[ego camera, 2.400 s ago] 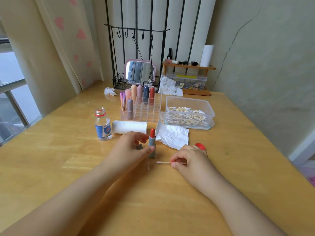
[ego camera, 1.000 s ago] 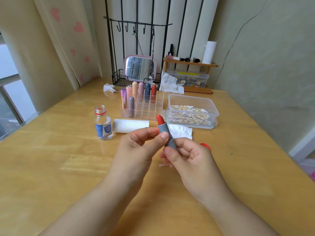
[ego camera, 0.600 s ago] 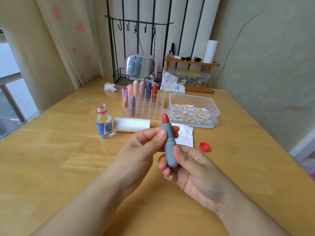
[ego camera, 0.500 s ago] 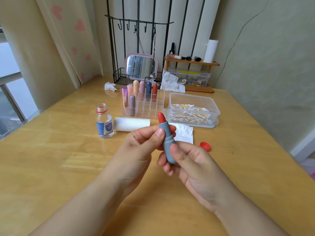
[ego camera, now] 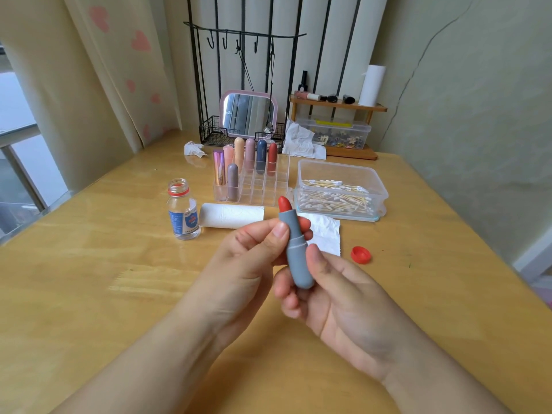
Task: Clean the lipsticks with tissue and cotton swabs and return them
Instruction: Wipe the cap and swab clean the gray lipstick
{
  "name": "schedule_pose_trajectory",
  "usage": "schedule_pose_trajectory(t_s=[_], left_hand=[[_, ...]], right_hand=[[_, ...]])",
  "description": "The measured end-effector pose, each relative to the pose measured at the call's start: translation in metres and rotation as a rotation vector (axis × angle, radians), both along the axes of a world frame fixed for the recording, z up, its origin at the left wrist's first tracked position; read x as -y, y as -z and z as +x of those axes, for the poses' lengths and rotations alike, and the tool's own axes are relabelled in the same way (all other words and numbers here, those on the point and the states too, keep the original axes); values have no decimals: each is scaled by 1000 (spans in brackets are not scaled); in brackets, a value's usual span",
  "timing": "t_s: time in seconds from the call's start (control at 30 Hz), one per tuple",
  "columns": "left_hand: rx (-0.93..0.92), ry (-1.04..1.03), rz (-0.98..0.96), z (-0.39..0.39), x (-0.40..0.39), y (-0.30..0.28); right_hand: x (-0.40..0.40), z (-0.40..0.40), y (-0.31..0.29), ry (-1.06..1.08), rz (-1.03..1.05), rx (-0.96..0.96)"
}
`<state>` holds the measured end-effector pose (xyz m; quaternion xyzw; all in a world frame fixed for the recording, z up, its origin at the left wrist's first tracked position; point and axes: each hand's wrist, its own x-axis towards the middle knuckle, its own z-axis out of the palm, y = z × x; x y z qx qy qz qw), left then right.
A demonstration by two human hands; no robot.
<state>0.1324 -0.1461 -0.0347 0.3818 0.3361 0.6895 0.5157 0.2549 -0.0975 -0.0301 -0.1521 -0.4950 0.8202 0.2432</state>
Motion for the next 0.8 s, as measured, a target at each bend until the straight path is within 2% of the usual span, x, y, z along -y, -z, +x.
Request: schedule_pose_trajectory(t_s=[0.13, 0.23, 0.37, 0.43, 0.5, 0.53, 0.6, 0.63, 0.67, 0.73, 0.8], left_hand=[[-5, -57, 26, 2, -3, 0], [-3, -107, 50, 3, -5, 4], [-56, -189, 25, 2, -6, 8], [-57, -198, 12, 2, -6, 8], [-38, -166, 12, 2, -4, 7], [-25, -136, 23, 3, -3, 5], [-3, -83, 18, 5, 0, 1], [-1, -72, 0, 5, 0, 1], [-8, -74, -17, 4, -1, 2], [-46, -107, -21, 3, -3, 5], [-46, -146, -12, 3, -5, 7]], right_hand=[[-1, -4, 7, 169, 269, 63], [1, -7, 11, 336, 571, 184], [6, -7, 16, 692, 1111, 392], [5, -6, 17, 741, 1200, 388], [2, -5, 15, 594, 995, 339], [0, -4, 9, 455, 799, 285], [-5, 1, 0, 139, 281, 106], [-6, 3, -2, 22, 83, 40], [-7, 4, -2, -38, -16, 6], [-6, 2, 2, -28, -20, -6], [-5, -2, 7, 94, 140, 47]])
